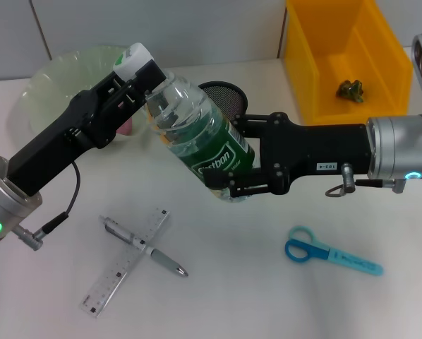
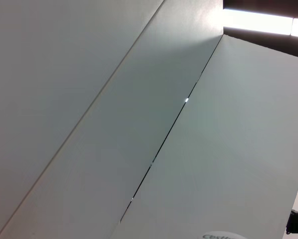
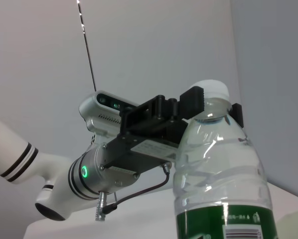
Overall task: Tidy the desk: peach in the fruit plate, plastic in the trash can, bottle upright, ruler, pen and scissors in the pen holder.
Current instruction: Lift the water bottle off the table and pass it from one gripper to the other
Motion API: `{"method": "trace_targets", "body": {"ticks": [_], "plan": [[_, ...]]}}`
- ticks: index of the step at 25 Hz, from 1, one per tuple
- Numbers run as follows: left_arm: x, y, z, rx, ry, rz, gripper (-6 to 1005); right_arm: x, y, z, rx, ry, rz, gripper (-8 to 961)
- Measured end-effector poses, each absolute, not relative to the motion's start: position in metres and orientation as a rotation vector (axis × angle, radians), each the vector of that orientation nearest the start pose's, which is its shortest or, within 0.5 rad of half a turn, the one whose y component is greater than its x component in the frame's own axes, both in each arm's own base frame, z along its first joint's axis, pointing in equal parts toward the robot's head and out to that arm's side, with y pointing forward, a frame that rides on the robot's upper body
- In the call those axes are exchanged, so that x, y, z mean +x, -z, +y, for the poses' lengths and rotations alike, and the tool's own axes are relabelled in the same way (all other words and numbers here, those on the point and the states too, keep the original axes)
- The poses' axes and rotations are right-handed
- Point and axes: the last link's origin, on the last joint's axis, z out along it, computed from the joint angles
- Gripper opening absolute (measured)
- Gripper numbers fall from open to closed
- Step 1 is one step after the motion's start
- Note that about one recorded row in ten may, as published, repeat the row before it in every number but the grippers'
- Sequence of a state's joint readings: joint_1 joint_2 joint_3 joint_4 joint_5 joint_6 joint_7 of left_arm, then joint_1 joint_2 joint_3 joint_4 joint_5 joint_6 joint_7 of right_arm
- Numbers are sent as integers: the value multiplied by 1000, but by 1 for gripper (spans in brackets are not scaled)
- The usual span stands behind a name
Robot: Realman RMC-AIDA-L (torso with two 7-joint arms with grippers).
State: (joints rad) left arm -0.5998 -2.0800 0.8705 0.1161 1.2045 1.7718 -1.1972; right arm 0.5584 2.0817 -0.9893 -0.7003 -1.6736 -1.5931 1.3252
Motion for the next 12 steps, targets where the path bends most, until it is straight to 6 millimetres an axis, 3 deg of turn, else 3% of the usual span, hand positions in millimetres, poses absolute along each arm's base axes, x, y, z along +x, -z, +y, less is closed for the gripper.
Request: {"method": "trace_targets", "body": {"ticks": [12], "plan": [[-209, 17, 312, -2276, 1726, -767, 444, 198, 16, 335, -2861, -899, 303, 768]]}}
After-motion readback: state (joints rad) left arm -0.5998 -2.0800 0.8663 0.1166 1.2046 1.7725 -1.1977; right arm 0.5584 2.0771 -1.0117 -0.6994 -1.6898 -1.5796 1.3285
